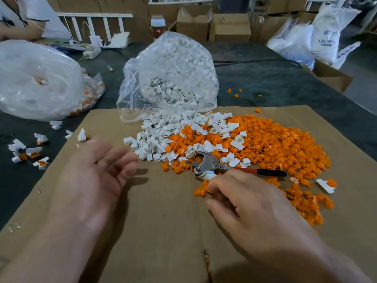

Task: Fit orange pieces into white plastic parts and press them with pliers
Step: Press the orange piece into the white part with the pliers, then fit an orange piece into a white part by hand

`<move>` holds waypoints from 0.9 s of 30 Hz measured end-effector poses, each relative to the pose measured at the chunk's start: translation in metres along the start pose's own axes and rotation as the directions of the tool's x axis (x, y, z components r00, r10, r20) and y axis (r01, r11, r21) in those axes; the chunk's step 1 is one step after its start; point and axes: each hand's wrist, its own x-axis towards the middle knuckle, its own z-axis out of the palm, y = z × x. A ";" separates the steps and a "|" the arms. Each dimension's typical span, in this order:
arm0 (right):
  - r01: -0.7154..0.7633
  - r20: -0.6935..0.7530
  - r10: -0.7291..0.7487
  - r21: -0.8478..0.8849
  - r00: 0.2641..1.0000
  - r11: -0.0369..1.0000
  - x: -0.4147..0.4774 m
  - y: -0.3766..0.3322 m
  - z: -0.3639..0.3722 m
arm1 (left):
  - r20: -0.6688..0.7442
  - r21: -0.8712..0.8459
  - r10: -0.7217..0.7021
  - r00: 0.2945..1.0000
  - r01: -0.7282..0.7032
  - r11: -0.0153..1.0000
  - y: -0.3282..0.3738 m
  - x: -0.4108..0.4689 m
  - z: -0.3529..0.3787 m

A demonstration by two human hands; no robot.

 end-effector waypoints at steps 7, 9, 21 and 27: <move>0.046 0.113 -0.041 -0.042 0.993 0.998 0.000 -0.003 0.005 | 0.459 0.887 0.172 0.872 -0.437 -0.150 -0.023 -0.013 0.007; 0.083 0.172 -0.072 -0.057 0.982 0.995 0.002 -0.006 0.009 | 0.466 0.870 0.123 0.876 -0.427 -0.248 -0.025 -0.013 0.010; 0.135 0.195 -0.095 -0.203 0.976 0.970 0.009 -0.003 0.016 | 0.721 0.683 0.146 0.677 -0.661 -0.310 -0.031 -0.027 0.006; 0.132 0.229 -0.078 -0.231 0.970 0.964 0.011 -0.001 0.018 | 0.792 0.604 0.075 0.606 -0.760 -0.238 -0.025 -0.033 0.010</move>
